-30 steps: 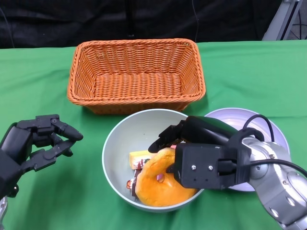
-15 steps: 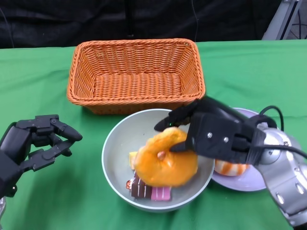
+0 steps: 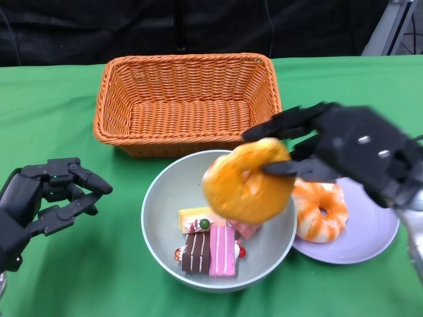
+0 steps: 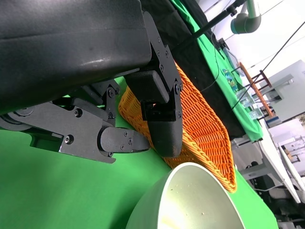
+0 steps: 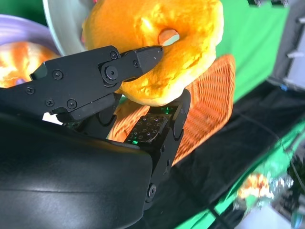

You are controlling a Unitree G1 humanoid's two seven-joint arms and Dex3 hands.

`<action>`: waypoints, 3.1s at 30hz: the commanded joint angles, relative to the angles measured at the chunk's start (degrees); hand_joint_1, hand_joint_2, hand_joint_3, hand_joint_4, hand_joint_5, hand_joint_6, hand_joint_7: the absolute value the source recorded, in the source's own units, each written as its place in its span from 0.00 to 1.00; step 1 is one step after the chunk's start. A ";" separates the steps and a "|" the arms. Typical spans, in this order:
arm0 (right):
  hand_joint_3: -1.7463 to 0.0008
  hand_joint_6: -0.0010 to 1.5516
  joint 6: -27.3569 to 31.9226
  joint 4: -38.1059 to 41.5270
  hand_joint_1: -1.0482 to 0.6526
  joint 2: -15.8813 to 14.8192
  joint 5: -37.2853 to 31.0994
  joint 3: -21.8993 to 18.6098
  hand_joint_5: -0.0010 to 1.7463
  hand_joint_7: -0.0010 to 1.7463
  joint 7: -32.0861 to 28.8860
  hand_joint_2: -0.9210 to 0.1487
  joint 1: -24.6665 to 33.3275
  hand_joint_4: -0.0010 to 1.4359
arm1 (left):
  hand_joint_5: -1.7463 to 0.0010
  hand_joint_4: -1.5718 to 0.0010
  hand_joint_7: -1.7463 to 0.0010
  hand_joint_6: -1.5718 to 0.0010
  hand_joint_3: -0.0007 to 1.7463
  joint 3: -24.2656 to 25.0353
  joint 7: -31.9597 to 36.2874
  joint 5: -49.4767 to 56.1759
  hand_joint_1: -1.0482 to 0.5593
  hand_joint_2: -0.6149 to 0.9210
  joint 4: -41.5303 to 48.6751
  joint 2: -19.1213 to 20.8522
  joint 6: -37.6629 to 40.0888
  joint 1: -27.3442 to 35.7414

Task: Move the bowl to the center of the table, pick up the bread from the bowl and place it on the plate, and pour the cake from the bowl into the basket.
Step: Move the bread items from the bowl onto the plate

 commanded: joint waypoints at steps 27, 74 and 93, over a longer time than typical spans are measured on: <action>0.99 0.67 1.22 0.23 0.54 -6.47 5.01 -9.32 0.09 0.00 -4.21 0.00 7.04 0.85 | 0.33 0.45 0.55 0.40 0.16 0.20 0.58 -0.16 0.60 0.99 1.07 1.80 -0.45 -0.18; 0.97 0.64 -5.57 21.63 0.55 -10.87 -5.82 -2.56 0.10 0.00 -14.29 0.00 7.02 0.80 | 0.35 0.45 0.56 0.40 0.15 -0.09 0.85 -0.16 0.59 0.99 2.26 2.16 -0.88 -0.77; 1.00 0.22 -10.83 22.28 0.38 -12.89 -12.51 1.38 0.00 0.00 -17.05 0.00 8.11 0.31 | 0.34 0.46 0.57 0.40 0.14 -0.30 1.14 0.37 0.59 1.00 2.24 2.36 -1.09 -0.73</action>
